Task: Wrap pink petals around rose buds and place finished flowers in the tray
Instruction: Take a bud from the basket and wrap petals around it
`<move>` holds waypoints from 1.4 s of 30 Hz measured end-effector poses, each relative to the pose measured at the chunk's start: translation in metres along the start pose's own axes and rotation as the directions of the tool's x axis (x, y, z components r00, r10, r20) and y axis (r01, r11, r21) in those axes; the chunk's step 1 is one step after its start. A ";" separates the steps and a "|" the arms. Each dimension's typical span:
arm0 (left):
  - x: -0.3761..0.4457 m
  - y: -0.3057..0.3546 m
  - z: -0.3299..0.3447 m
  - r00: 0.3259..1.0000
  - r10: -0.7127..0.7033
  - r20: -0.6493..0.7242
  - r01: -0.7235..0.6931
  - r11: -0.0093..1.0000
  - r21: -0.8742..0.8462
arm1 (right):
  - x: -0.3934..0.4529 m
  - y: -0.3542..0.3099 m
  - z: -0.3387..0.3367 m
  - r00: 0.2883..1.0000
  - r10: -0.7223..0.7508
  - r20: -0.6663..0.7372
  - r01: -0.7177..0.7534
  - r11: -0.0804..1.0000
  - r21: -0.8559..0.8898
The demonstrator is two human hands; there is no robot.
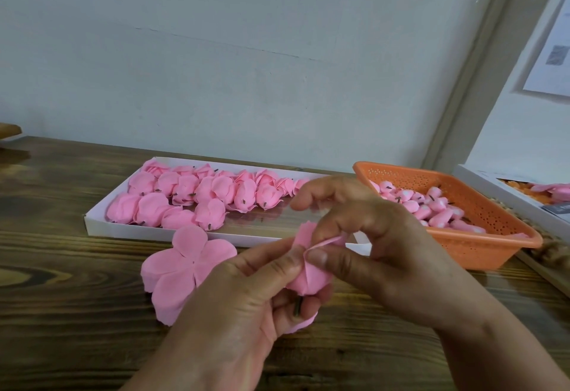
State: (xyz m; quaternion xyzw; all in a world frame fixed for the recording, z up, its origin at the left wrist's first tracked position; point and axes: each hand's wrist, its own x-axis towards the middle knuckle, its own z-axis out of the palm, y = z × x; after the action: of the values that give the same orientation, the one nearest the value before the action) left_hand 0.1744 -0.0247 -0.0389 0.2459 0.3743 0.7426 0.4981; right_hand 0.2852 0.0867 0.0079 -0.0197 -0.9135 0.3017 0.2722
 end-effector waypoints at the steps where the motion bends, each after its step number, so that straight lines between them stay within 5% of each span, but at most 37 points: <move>1: -0.001 0.001 0.000 1.000 0.009 0.007 -0.009 1.000 0.006 | 0.000 0.000 0.001 1.000 0.005 -0.005 -0.005 1.000 0.014; 16: -0.002 -0.002 -0.005 0.998 0.059 0.007 -0.059 0.998 0.035 | 0.005 0.004 0.004 0.996 0.076 -0.037 -0.072 0.992 0.101; 18: 0.000 -0.001 -0.005 0.998 0.069 -0.009 -0.069 0.998 0.008 | 0.001 0.007 0.006 0.976 0.074 -0.206 -0.014 0.960 0.281; 20: 0.001 0.000 -0.007 0.998 0.064 -0.020 -0.065 0.998 -0.021 | -0.010 0.012 0.009 0.860 0.181 -0.478 0.085 0.872 0.483; 22: 0.002 -0.001 -0.008 0.999 0.052 -0.007 -0.053 0.998 -0.032 | -0.023 0.013 0.021 0.757 0.261 -0.599 0.100 0.859 0.502; 29: 0.003 -0.009 -0.008 0.995 0.083 0.061 -0.083 0.997 -0.010 | -0.033 0.007 0.064 0.719 0.438 -0.540 -0.100 0.833 0.544; 35: 0.004 -0.009 -0.012 0.989 0.114 0.091 -0.111 0.993 -0.037 | -0.025 -0.003 0.062 0.764 0.451 -0.461 -0.030 0.739 0.673; 42: 0.002 -0.009 -0.010 0.983 0.159 0.094 -0.154 0.987 -0.055 | -0.021 -0.005 0.062 0.669 0.456 -0.587 -0.046 0.814 0.580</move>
State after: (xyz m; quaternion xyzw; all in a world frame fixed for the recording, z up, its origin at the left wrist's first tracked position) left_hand 0.1716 -0.0238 -0.0523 0.2987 0.3111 0.7751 0.4617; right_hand 0.2722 0.0449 -0.0409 -0.1902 -0.6096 0.5410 0.5473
